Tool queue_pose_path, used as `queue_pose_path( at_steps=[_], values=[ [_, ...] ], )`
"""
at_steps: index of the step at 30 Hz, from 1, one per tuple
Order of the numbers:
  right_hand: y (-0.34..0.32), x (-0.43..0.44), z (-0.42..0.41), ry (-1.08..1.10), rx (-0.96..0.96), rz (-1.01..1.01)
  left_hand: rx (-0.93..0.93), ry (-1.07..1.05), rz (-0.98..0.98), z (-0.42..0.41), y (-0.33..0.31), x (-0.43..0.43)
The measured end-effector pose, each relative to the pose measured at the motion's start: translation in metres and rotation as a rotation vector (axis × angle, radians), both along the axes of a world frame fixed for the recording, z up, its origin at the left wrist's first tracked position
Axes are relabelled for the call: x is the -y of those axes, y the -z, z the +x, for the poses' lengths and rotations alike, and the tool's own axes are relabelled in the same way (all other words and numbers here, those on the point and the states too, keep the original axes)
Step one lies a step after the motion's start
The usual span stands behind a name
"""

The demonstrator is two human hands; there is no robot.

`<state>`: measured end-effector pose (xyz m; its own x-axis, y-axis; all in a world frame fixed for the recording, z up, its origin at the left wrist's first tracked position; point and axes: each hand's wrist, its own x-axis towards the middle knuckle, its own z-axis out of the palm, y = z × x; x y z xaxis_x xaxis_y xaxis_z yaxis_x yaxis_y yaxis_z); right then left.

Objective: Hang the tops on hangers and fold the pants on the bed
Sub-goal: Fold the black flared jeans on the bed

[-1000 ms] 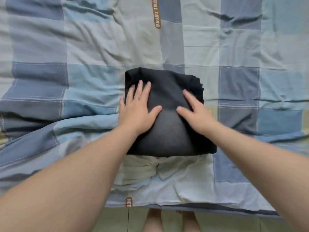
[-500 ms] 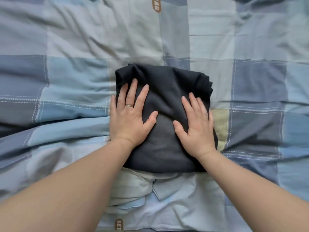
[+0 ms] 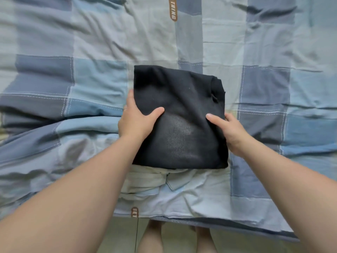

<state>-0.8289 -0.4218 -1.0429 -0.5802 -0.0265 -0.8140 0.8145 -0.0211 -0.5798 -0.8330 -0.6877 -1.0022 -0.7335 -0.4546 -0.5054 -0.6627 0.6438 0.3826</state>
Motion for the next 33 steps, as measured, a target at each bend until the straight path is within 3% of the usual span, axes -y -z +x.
queue_pose_path(
  at_steps=[7,13,22,29,33],
  values=[
    [-0.064,-0.017,0.066,-0.031,0.319,-0.061,0.235,-0.003,0.245,0.055,-0.043,0.006],
    [-0.124,-0.014,0.175,0.099,0.548,-0.049,0.489,0.056,0.375,0.124,-0.088,0.005],
    [-0.219,-0.005,0.316,0.302,0.677,-0.018,0.955,0.198,0.356,0.211,-0.165,0.004],
    [-0.295,-0.017,0.384,0.606,0.551,0.038,0.885,0.389,0.299,0.226,-0.218,-0.045],
    [-0.338,-0.032,0.427,0.847,0.438,0.09,0.784,0.624,0.279,0.225,-0.249,-0.106]
  ],
)
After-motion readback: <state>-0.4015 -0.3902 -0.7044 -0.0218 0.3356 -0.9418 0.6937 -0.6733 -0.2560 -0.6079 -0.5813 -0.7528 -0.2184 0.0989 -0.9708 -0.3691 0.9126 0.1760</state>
